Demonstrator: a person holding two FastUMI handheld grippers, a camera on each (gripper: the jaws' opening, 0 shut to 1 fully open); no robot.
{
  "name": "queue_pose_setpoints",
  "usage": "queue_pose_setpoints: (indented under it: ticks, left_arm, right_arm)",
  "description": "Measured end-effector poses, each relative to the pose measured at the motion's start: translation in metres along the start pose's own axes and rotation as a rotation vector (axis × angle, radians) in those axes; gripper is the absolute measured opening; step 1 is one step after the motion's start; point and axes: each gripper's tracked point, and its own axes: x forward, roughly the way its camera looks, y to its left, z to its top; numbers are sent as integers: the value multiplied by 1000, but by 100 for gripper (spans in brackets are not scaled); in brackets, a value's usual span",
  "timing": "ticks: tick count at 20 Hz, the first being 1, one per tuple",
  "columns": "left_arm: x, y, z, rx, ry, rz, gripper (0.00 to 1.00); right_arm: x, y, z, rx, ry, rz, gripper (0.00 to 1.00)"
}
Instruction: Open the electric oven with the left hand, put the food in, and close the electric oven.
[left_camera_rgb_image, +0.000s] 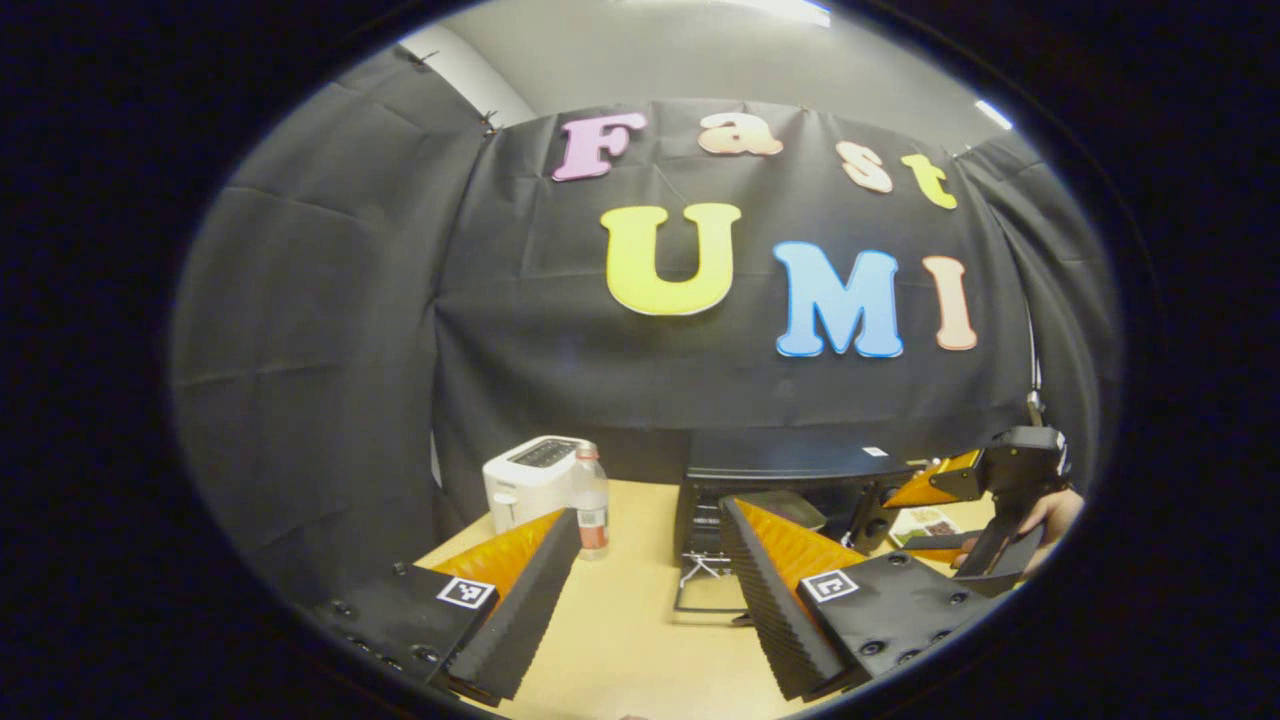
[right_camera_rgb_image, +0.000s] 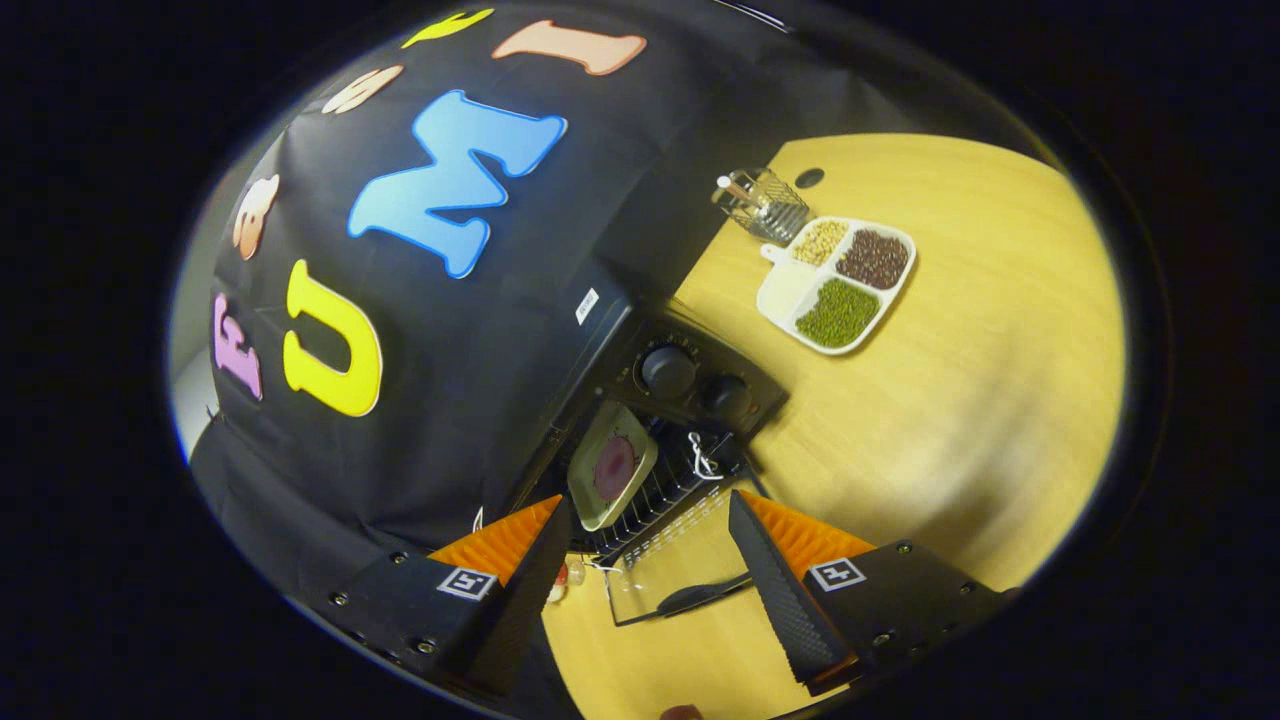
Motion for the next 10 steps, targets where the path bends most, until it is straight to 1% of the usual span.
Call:
queue_pose_setpoints:
  ticks: [1, 2, 3, 4, 5, 10]
  left_arm:
    - [1, -9, -7, 8, 13, -17, 100]
    - [2, -17, -13, 19, 30, -33, 100]
    - [3, -25, -20, 27, 45, -49, 96]
    - [3, -33, -27, 32, 63, -65, 100]
    - [4, -42, -34, 32, 79, -81, 91]
    - [12, -74, -75, 25, 179, -152, 91]
  right_arm:
    - [-8, -4, 4, -40, -12, 4, 98]
    - [-15, -7, 8, -80, -26, 6, 97]
    - [-23, -12, 12, -119, -37, 4, 97]
    - [-30, -17, 15, -155, -48, 2, 97]
    - [-37, -20, 19, -188, -61, 0, 98]
    - [-71, -39, 44, -373, -140, -14, 98]
